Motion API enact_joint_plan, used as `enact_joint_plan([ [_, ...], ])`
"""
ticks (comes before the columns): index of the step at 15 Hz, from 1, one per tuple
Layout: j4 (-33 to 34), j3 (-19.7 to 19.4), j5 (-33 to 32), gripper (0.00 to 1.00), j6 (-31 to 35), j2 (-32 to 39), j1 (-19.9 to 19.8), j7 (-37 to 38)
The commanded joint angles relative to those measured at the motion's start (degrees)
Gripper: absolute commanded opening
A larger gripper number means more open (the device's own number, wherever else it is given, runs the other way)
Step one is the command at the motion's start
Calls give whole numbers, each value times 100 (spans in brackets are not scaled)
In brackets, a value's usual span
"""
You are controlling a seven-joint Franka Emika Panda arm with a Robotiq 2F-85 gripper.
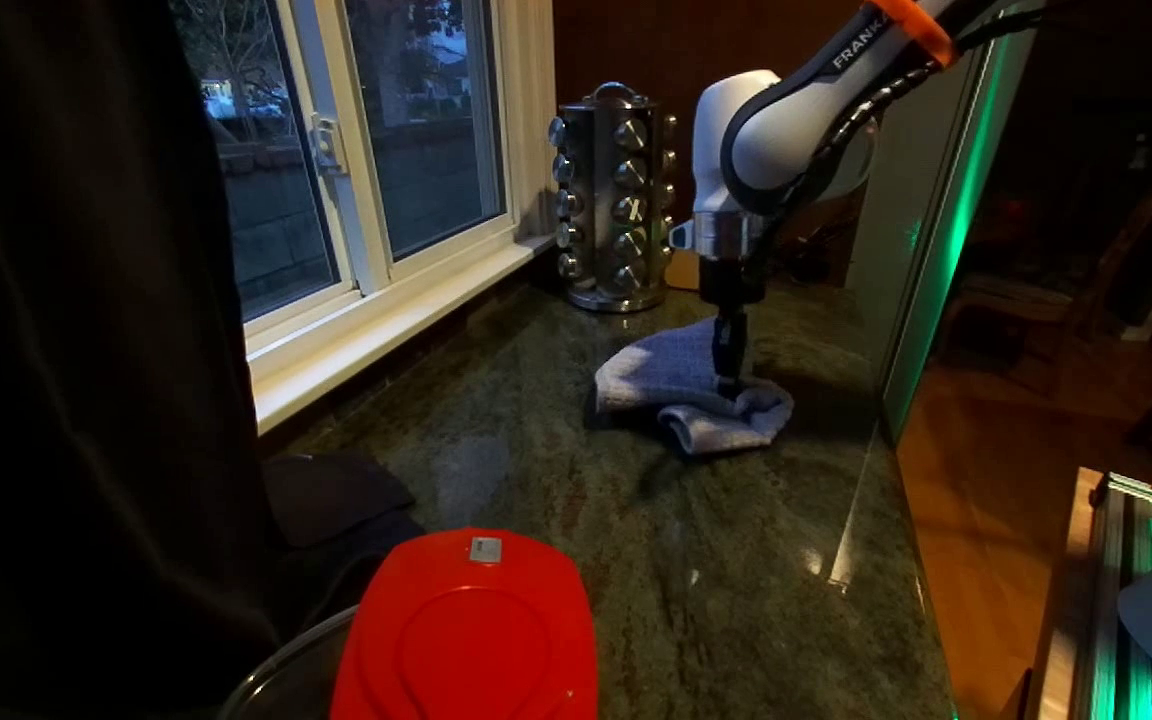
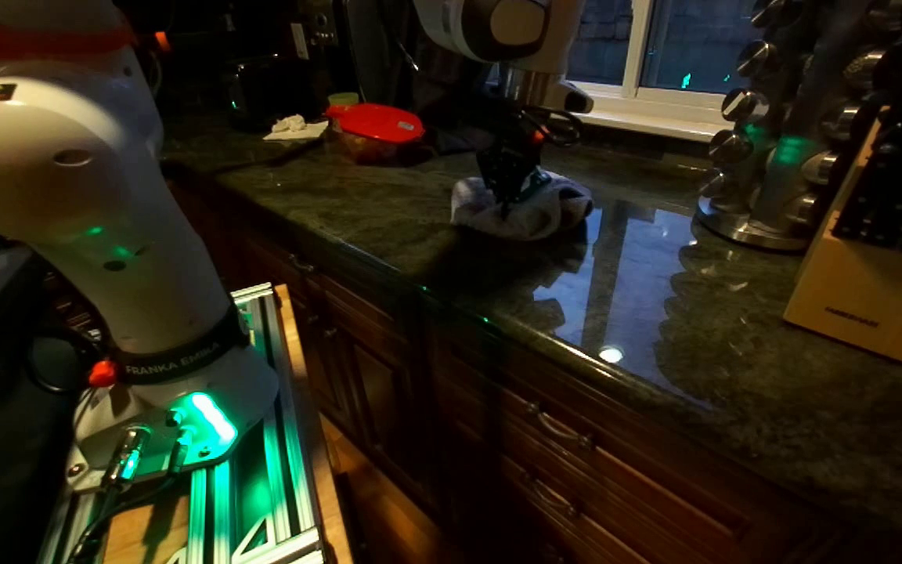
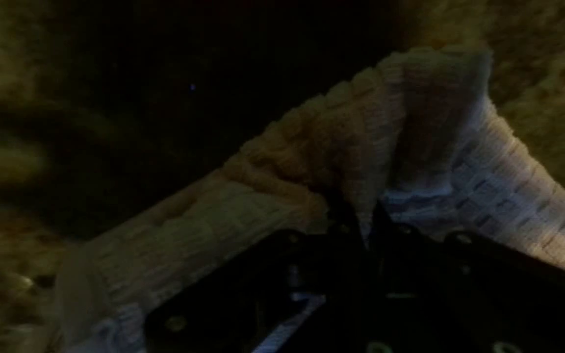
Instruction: Wipe the counter top using the napkin
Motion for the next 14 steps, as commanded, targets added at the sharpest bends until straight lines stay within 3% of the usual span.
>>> enact_joint_plan([
  [1,-477,321,596,2,-450,-332,363,-615],
  [5,-860,668,1117,2,-645,-532,845,-1264],
  [11,-1293,1042,2098,2,46,-599,1517,-2082],
  [12,-1315,1072,2257,34,100,-621,1593,-2178],
  [14,-1325,1120,2455,42,284,-719,1714,-2281],
])
